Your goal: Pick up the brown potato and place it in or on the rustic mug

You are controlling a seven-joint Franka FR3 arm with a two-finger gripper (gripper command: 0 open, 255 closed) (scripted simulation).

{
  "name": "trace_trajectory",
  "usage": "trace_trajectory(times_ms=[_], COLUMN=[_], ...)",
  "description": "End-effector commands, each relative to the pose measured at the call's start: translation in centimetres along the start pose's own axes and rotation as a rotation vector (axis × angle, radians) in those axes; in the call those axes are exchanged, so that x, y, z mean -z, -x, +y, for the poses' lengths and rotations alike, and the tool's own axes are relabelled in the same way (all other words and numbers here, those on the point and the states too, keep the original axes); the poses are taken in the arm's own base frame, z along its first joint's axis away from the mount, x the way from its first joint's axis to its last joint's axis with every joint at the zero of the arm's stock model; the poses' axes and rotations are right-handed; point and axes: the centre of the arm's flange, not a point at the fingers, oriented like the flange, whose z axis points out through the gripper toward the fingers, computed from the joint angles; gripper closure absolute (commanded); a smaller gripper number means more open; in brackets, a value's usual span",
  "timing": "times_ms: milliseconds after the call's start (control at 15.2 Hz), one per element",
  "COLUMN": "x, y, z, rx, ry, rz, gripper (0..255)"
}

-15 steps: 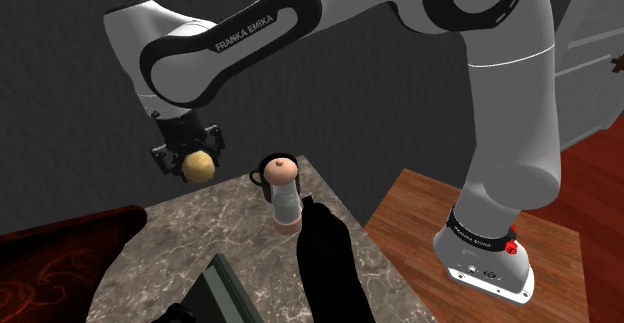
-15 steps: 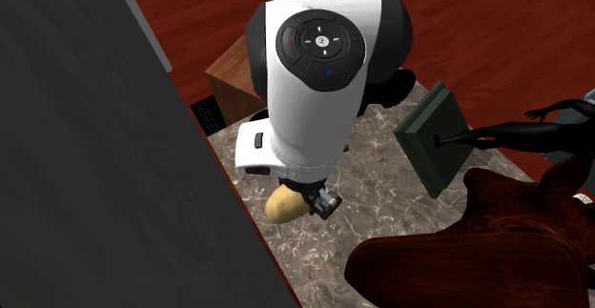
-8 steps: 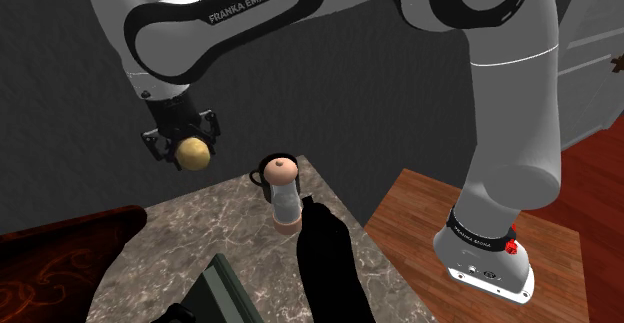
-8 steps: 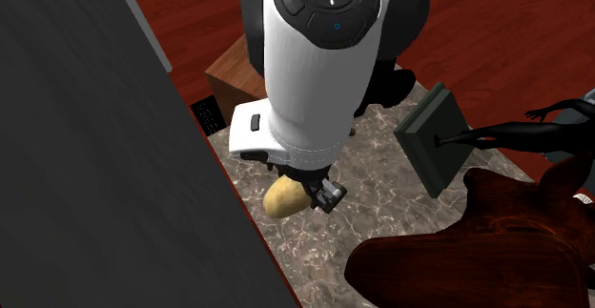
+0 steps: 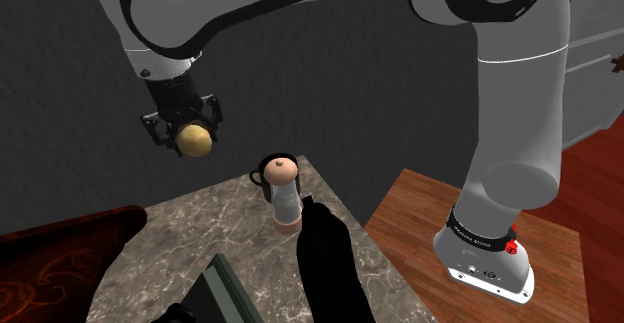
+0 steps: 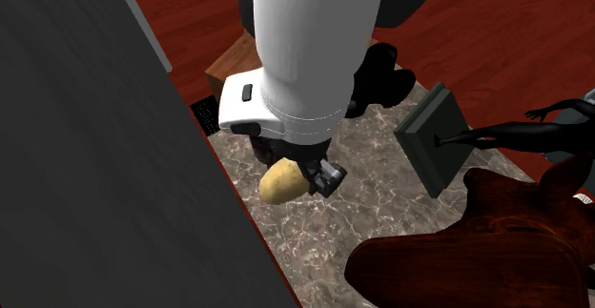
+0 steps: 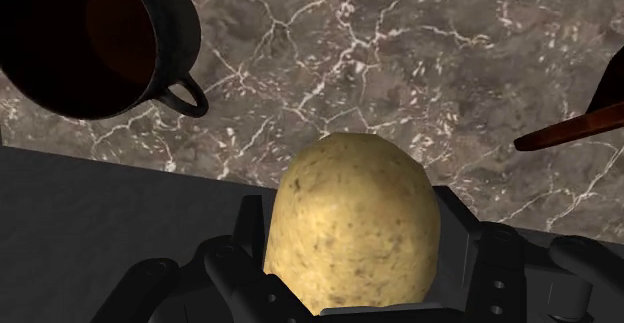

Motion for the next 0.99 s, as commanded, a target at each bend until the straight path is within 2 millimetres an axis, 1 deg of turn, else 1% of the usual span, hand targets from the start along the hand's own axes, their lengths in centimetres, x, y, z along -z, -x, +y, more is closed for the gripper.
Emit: trace_trajectory(times_ms=[0, 660, 924], x=[0.0, -0.1, -2.2], y=[1.3, 7.6, 7.7], z=[2.3, 13.8, 13.7], rx=[-0.001, -0.001, -0.001], ry=[0.000, 0.000, 0.000], rz=[0.000, 0.000, 0.000], gripper=[255, 255, 255])
